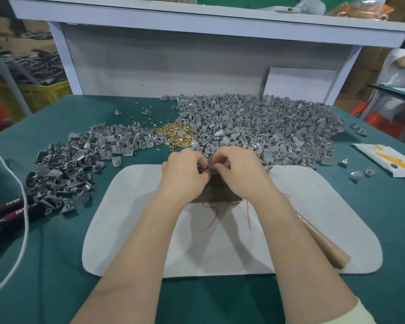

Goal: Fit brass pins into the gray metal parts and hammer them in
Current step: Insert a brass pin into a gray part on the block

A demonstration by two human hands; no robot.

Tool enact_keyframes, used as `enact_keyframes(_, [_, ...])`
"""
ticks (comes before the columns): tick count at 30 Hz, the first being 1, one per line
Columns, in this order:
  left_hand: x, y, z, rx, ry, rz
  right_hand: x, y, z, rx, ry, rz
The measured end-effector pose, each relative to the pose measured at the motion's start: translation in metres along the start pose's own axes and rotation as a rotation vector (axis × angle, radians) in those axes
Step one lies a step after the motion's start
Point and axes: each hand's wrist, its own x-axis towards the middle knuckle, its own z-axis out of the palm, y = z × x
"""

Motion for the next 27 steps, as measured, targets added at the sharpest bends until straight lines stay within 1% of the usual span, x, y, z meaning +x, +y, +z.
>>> enact_keyframes(6, [0.000,0.000,0.001,-0.009,-0.003,0.006,0.000,-0.003,0.002,-0.058,0.009,-0.001])
enact_keyframes(16, [-0.001,0.000,0.001,-0.008,-0.001,0.006,0.002,-0.003,0.002,-0.004,-0.006,0.089])
enact_keyframes(18, [-0.001,0.000,0.001,-0.006,-0.001,0.005,0.002,-0.002,0.002,0.035,-0.008,0.100])
enact_keyframes(21, [-0.002,0.001,-0.001,0.003,-0.007,0.006,0.003,0.004,-0.001,0.156,-0.029,0.114])
enact_keyframes(24, [-0.001,0.001,-0.001,0.001,-0.004,0.008,0.004,0.008,-0.004,0.238,-0.015,0.128])
enact_keyframes(27, [-0.001,0.000,0.000,-0.004,-0.005,0.011,0.004,0.008,-0.003,0.255,0.005,0.122])
